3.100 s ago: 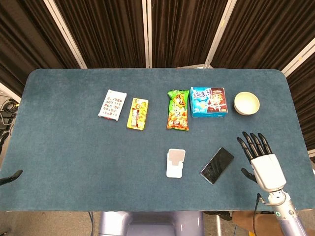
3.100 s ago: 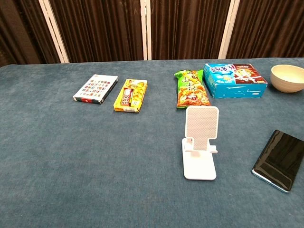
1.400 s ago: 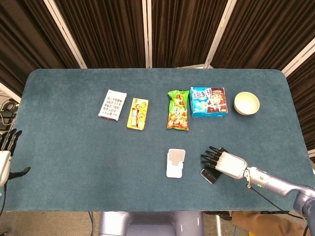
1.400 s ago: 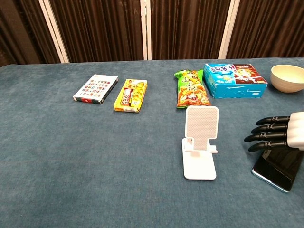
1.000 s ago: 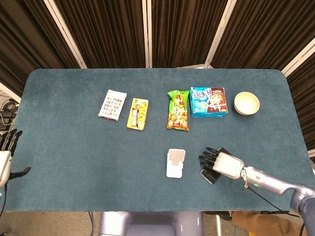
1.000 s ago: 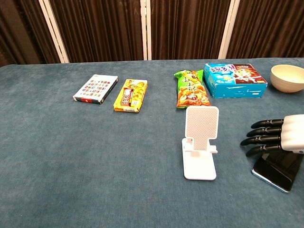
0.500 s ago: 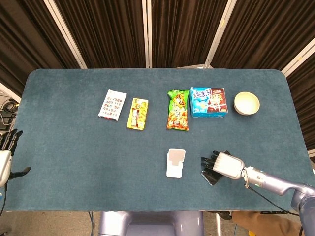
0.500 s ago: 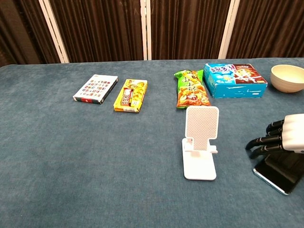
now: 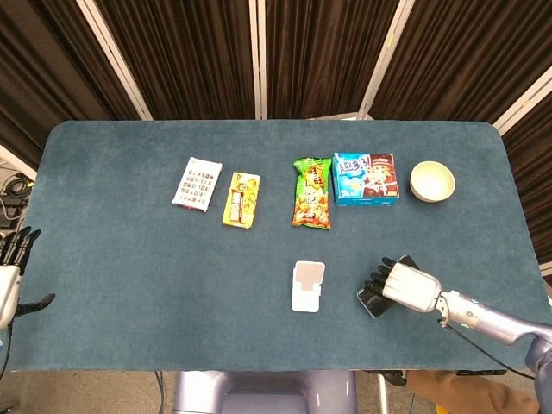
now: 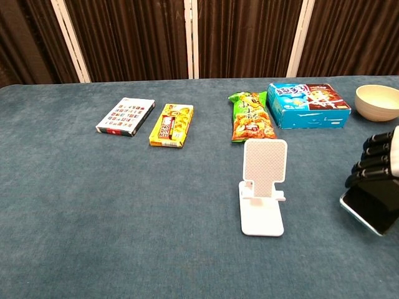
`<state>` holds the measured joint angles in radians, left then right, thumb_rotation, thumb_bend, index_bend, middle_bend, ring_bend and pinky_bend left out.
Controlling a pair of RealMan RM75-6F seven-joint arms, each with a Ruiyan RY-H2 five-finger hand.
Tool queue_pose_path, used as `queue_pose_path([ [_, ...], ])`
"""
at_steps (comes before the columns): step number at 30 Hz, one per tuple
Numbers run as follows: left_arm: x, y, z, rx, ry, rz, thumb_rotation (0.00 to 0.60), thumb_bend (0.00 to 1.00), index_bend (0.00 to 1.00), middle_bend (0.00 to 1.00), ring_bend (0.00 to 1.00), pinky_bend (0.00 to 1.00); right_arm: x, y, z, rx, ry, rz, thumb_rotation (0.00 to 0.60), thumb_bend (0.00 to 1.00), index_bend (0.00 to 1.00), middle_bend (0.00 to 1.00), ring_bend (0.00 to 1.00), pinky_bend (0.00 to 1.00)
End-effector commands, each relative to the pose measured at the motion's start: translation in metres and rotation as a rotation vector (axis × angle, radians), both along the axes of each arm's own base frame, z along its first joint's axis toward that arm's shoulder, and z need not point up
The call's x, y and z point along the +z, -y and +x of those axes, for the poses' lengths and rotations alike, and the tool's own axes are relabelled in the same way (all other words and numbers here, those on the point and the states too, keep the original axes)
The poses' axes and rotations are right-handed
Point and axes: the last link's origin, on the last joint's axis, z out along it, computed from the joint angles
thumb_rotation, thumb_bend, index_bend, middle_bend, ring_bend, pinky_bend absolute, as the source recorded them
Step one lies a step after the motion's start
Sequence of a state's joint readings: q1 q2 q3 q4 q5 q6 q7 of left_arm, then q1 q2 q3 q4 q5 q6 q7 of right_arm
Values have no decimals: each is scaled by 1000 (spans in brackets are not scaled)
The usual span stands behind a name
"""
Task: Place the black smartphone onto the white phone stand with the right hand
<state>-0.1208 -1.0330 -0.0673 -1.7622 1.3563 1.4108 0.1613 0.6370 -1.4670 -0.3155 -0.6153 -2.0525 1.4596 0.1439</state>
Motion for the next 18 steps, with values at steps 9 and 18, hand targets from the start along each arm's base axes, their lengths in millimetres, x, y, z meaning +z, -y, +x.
queue_pose_path([
  [9, 7, 3, 0, -9, 26, 11, 600, 0, 0, 0, 0, 0, 44, -6, 51, 483, -56, -292, 600, 509, 594, 541, 434, 382],
  [18, 8, 1, -2, -3, 32, 8, 600, 0, 0, 0, 0, 0, 33, -10, 109, 751, -188, -331, 600, 510, 599, 543, 435, 374],
])
